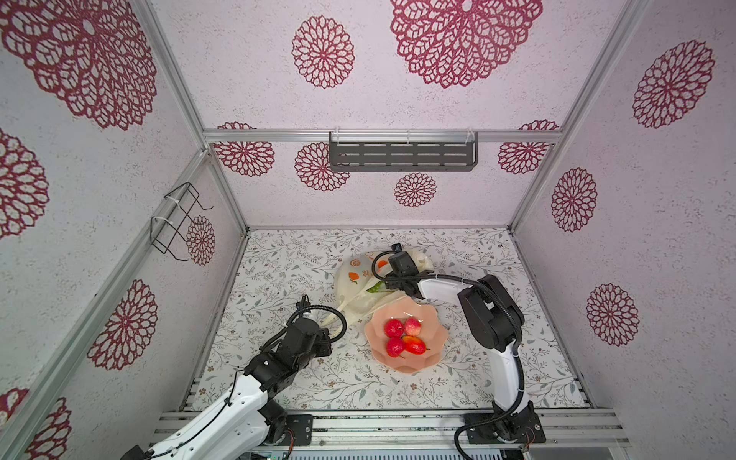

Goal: Take fruits out of the plastic bag
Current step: Take out the fake fruit from the plastic bag.

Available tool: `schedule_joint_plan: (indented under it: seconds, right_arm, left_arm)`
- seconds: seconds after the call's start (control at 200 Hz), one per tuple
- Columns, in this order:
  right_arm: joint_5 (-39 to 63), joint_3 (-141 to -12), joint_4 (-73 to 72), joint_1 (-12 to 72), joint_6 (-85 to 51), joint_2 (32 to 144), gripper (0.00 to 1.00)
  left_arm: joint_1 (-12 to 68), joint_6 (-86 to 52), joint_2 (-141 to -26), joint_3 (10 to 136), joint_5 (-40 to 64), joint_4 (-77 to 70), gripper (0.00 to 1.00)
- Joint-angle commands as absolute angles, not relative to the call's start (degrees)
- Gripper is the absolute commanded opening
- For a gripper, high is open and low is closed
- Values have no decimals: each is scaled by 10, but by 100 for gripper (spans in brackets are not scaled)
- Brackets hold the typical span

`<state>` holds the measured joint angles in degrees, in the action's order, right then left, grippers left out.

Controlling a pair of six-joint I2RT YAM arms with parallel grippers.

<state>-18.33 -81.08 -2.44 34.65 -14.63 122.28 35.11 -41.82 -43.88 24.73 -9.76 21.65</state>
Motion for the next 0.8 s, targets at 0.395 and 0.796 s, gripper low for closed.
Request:
schedule_joint_plan:
  seconds: [0.395, 0.796]
  right_arm:
    - [-98, -792, -84, 331, -166, 1167, 44]
    - [19, -714, -143, 331, -199, 1064, 41]
  left_arm:
    - [353, -414, -458, 274, -116, 215, 0]
    - [353, -405, -499, 298, -112, 202, 0]
